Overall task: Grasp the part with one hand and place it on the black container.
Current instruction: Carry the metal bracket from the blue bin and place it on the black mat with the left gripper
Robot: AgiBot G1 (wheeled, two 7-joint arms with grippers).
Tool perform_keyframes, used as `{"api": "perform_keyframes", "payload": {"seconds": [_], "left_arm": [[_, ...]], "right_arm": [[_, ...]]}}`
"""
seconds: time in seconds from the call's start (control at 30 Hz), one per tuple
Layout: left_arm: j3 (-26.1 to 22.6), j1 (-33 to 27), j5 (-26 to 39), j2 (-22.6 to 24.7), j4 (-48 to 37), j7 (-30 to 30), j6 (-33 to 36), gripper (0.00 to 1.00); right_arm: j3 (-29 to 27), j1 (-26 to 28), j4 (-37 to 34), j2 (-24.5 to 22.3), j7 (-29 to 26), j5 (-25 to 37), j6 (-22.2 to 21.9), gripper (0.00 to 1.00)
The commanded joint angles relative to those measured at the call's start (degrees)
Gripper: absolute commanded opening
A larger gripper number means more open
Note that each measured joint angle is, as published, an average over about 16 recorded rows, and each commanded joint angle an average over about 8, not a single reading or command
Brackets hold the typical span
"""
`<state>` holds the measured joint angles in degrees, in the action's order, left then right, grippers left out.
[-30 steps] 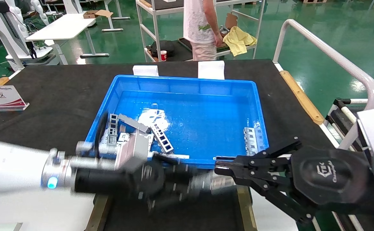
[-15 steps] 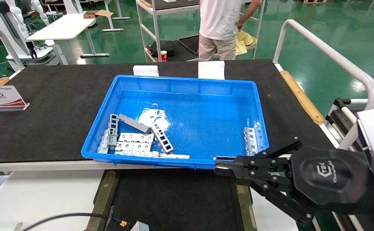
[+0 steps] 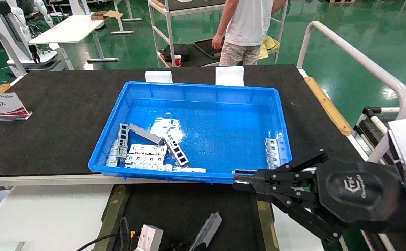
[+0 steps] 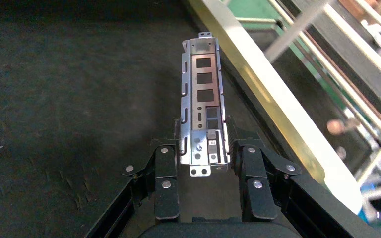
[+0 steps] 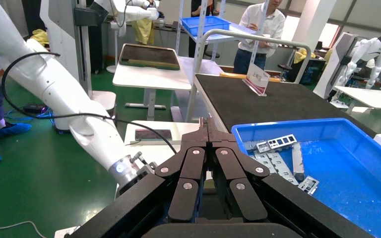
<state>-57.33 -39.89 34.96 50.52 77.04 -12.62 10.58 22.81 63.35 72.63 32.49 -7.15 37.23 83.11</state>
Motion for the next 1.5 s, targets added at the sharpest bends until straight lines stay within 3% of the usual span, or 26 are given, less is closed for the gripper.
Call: {"api": "perform_keyframes", "payload": {"seconds": [0.03,0.53,0.97,1.0,1.03,1.2,1.27,1.3,1.5], "left_arm": [[-0.25,0.35,-0.49,1.34,0.01,-1.0,-2.79,0.0],[-2.01,0.03,-4.2,11.25,-0.97,-3.59,-23.51,0.0],[-4.26,-1.85,-8.1,14.87,-2.25,-3.45,-30.7,0.0],[-4.36,-1.81,-8.29,15.01,-2.28,-3.44,-31.14,0.03],[-4.45,-1.75,-8.45,15.15,-2.29,-3.44,-31.56,0.11],[-4.7,-1.45,-8.91,15.58,-2.26,-3.43,-32.88,0.74],[-4.76,-1.4,-9.01,15.65,-2.25,-3.42,-33.11,0.95],[-4.77,-1.4,-9.06,15.68,-2.24,-3.42,-33.21,1.0],[-4.79,-1.4,-9.24,15.82,-2.31,-3.45,-33.62,1.0]], "right_arm": [[0.0,0.0,0.0,0.0,0.0,0.0,0.0,0.0],[0.01,0.0,0.0,0.0,0.0,0.0,0.0,0.0],[0.01,0.0,0.0,0.0,0.01,-0.01,0.0,0.01],[0.01,0.0,0.0,0.0,0.01,-0.01,0.0,0.07],[0.01,0.0,0.0,0.0,0.01,-0.01,0.0,0.19],[0.01,0.0,0.0,0.0,0.01,-0.01,0.0,0.82],[0.01,0.0,0.0,-0.01,0.01,-0.01,-0.01,1.0],[0.01,0.0,0.0,-0.01,0.01,-0.01,-0.01,1.0],[0.02,0.0,0.0,-0.01,0.01,-0.01,-0.01,1.0]]}}
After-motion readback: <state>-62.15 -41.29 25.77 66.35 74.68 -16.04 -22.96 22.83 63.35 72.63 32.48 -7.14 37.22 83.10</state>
